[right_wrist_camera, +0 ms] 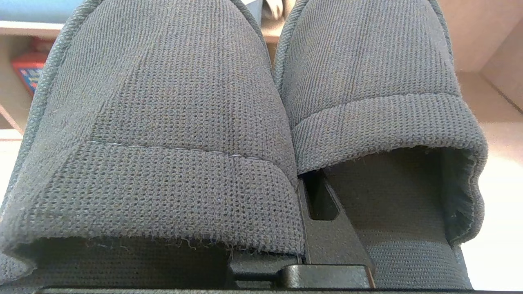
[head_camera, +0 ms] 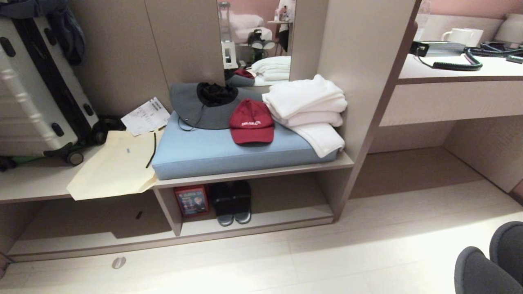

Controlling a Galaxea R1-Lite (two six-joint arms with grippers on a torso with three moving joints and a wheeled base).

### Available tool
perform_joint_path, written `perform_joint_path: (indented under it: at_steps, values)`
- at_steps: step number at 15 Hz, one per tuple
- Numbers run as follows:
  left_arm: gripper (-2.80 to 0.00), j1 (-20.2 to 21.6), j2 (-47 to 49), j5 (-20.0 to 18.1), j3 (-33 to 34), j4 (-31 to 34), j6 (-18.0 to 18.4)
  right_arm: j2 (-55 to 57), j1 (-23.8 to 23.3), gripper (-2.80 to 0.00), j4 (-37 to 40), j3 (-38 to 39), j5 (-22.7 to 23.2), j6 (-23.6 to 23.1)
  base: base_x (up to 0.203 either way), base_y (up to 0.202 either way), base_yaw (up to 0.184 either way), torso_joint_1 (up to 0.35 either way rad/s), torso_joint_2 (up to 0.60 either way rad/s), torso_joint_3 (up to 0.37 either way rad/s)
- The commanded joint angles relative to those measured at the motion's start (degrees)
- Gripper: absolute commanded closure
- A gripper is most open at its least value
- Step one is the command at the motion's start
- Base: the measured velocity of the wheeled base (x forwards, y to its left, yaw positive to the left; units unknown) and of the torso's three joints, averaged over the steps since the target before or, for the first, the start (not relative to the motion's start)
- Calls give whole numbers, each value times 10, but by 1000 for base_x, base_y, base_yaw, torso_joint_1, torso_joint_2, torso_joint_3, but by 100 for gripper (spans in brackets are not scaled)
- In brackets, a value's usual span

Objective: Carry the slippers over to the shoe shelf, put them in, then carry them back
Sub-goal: Place the slippers into the shoe cabinet

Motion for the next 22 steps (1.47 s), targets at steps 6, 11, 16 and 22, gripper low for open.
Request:
perform_joint_path:
  at_steps: [6, 11, 16, 22]
  values:
    - [0, 0, 1, 0, 1, 0, -1, 0, 0, 0, 1, 1, 0, 0, 0, 0, 0, 3, 3, -198]
    - [0, 0, 1, 0, 1, 0, -1, 0, 0, 0, 0, 1, -1, 0, 0, 0, 0, 6, 0, -198]
    - [0, 0, 1, 0, 1, -1, -2, 0, 0, 0, 0, 1, -1, 0, 0, 0, 0, 5, 2, -198]
    - [0, 0, 1, 1, 1, -1, -2, 0, 0, 0, 0, 1, -1, 0, 0, 0, 0, 4, 3, -198]
